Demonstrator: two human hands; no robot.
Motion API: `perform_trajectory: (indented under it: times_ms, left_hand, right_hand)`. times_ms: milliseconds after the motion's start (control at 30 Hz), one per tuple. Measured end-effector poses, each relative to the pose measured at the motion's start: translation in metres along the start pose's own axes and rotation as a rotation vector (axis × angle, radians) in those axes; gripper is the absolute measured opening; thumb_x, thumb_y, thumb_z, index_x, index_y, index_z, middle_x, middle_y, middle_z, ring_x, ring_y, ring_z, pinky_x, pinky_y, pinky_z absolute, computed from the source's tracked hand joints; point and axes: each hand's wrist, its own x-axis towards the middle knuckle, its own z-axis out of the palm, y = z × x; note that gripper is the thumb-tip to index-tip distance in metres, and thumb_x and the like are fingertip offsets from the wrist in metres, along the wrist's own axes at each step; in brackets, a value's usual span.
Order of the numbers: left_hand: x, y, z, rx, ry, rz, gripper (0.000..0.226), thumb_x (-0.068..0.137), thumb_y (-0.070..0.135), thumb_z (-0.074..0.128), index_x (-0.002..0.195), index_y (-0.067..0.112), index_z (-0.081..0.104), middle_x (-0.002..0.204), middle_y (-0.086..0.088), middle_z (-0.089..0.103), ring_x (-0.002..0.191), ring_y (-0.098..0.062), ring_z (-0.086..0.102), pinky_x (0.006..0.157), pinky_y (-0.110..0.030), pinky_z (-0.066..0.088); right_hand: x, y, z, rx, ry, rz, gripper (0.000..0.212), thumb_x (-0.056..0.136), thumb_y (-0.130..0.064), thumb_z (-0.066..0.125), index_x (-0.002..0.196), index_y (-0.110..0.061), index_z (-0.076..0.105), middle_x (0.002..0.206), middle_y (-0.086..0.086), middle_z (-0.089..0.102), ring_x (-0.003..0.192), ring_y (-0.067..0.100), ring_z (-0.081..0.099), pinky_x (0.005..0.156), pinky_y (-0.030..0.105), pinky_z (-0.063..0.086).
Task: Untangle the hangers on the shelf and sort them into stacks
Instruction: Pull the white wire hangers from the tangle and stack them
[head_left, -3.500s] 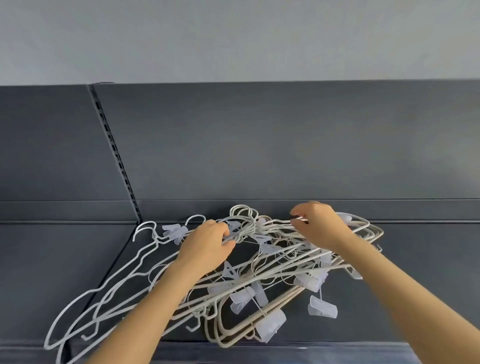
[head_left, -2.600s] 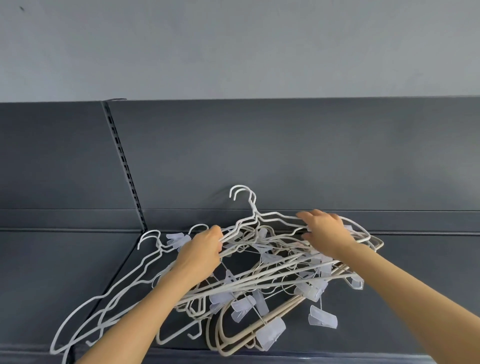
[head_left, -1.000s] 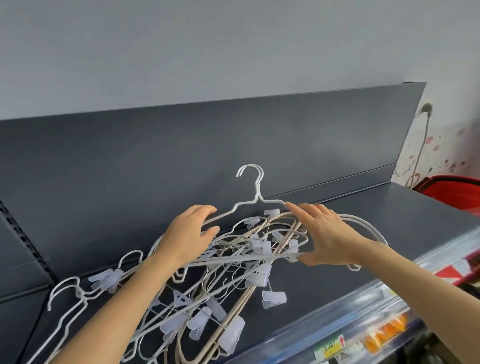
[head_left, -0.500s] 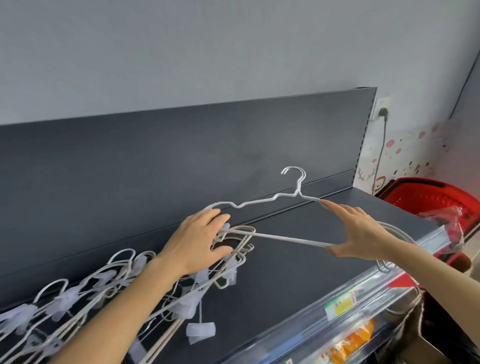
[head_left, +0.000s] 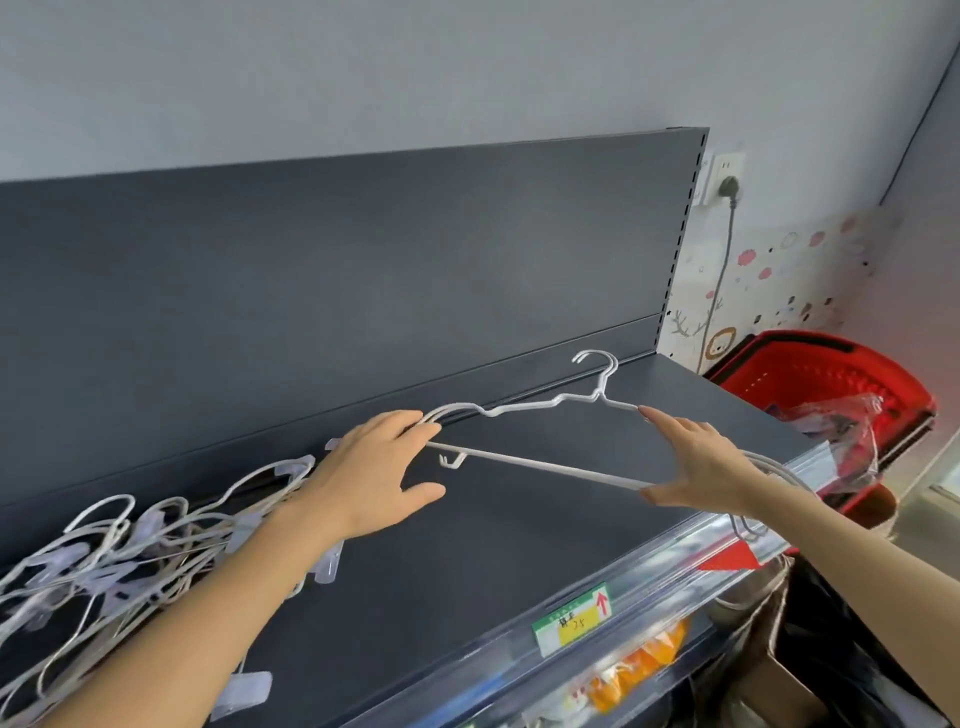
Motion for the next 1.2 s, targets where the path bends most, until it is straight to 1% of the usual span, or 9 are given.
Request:
perform_trajectory:
  times_ms: [133,400,567,667,800,867,967,1067,1200]
  left_hand:
    - [0.007,0.006,0.004,0.003,-0.023,-0.017,0.064,0.089,0.053,0.053,0.144,0.028,0.033,0.152,0.011,0.026,0.140,-0.010,0.021,0.112,-0.026,0.021]
    - [0.005,0.008,0.009,-0.001,-0.051,-0.077,0.065,0.090,0.051,0.052,0.146,0.028,0.030,0.152,0.012,0.026,0.140,-0.009,0.023,0.110,-0.025,0.022]
    - [0.001,0.006,0.011,0.010,-0.069,-0.118,0.066,0.089,0.054,0.051,0.147,0.029,0.029,0.153,0.012,0.023,0.141,-0.010,0.021,0.111,-0.026,0.023]
    - [-0.002,0.005,0.013,0.010,-0.076,-0.139,0.066,0.089,0.054,0.051,0.146,0.030,0.029,0.153,0.013,0.023,0.140,-0.011,0.022,0.110,-0.028,0.027]
    - [-0.006,0.001,0.015,0.017,-0.068,-0.132,0.064,0.088,0.054,0.052,0.144,0.030,0.031,0.150,0.014,0.027,0.137,-0.011,0.026,0.108,-0.027,0.029]
    - [-0.009,-0.002,0.016,0.005,-0.059,-0.126,0.063,0.088,0.054,0.053,0.143,0.030,0.034,0.147,0.016,0.031,0.135,-0.010,0.029,0.106,-0.027,0.032]
    - [-0.015,-0.005,0.017,-0.004,-0.036,-0.106,0.061,0.086,0.054,0.054,0.140,0.031,0.037,0.143,0.018,0.035,0.132,-0.009,0.034,0.103,-0.027,0.036]
    - [-0.026,-0.011,0.013,-0.013,-0.025,-0.099,0.061,0.086,0.051,0.057,0.139,0.027,0.041,0.143,0.014,0.038,0.135,-0.012,0.032,0.105,-0.028,0.034]
    - [-0.048,-0.028,0.001,-0.032,-0.003,-0.143,0.063,0.086,0.049,0.057,0.141,0.025,0.038,0.148,0.011,0.034,0.135,-0.011,0.033,0.105,-0.028,0.034]
  right_hand:
    - [0.010,0.012,0.011,-0.047,-0.025,0.009,0.106,0.067,-0.060,0.068,0.147,-0.035,0.004,0.144,0.004,0.039,0.124,0.029,0.039,0.099,0.043,0.040]
    - [0.025,0.026,0.028,0.032,-0.116,0.027,0.100,0.070,-0.062,0.066,0.146,-0.038,0.005,0.145,0.003,0.037,0.126,0.028,0.036,0.100,0.045,0.042]
    - [0.032,0.028,0.032,0.041,-0.171,0.027,0.100,0.069,-0.065,0.065,0.145,-0.040,0.004,0.145,0.000,0.036,0.128,0.028,0.034,0.102,0.048,0.038]
    - [0.036,0.026,0.032,0.060,-0.205,0.009,0.107,0.067,-0.069,0.066,0.147,-0.038,0.002,0.149,-0.001,0.030,0.136,0.030,0.024,0.108,0.051,0.030]
    - [0.038,0.009,0.030,0.016,-0.138,-0.071,0.106,0.067,-0.076,0.057,0.148,-0.034,0.002,0.155,0.001,0.018,0.143,0.029,0.012,0.115,0.050,0.020]
    - [0.037,-0.009,0.027,0.017,-0.102,-0.149,0.102,0.072,-0.072,0.057,0.149,-0.030,0.004,0.156,0.002,0.015,0.143,0.028,0.011,0.116,0.045,0.018]
    - [0.033,-0.043,0.024,0.034,-0.045,-0.307,0.094,0.079,-0.063,0.057,0.150,-0.023,0.011,0.154,0.001,0.018,0.142,0.024,0.016,0.114,0.036,0.017]
    - [0.029,-0.077,0.024,0.088,-0.069,-0.386,0.091,0.080,-0.058,0.060,0.150,-0.024,0.012,0.153,0.000,0.019,0.142,0.022,0.014,0.114,0.033,0.017]
    - [0.023,-0.119,0.022,0.147,-0.134,-0.415,0.089,0.082,-0.057,0.059,0.150,-0.031,0.008,0.156,-0.005,0.010,0.144,0.019,0.006,0.115,0.035,0.020]
